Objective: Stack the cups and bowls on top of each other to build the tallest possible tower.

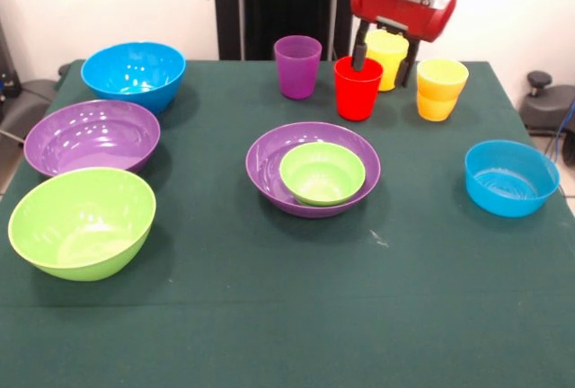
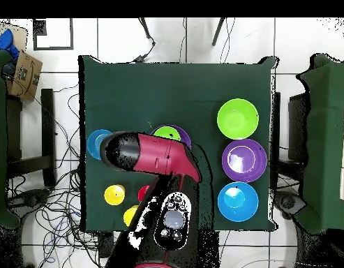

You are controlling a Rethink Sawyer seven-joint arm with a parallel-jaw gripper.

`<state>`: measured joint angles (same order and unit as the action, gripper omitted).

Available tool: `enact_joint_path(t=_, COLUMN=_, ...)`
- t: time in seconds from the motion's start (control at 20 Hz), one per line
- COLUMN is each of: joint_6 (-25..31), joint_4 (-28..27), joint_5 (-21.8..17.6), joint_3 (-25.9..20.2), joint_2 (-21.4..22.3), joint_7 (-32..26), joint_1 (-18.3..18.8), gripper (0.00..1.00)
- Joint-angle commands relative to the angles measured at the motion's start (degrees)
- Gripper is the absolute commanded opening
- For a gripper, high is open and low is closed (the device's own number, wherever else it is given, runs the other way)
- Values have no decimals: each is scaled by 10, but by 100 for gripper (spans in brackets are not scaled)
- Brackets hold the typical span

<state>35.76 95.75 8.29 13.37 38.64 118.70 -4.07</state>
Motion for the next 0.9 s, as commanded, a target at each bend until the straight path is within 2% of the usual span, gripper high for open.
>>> enact_joint_path(t=0.05, joint_6=-23, joint_4=46, joint_5=5, joint_3=-47, joint_2=-14, joint_7=72, joint_1=3, gripper=100)
enact_joint_path(t=0.45, joint_6=-24, joint_4=43, joint_5=1, joint_3=-50, joint_2=-14, joint_7=58, joint_1=13, gripper=100)
enact_joint_path(t=0.9, joint_6=-18, joint_4=19, joint_5=-3, joint_3=-56, joint_2=-36, joint_7=46, joint_1=26, gripper=100)
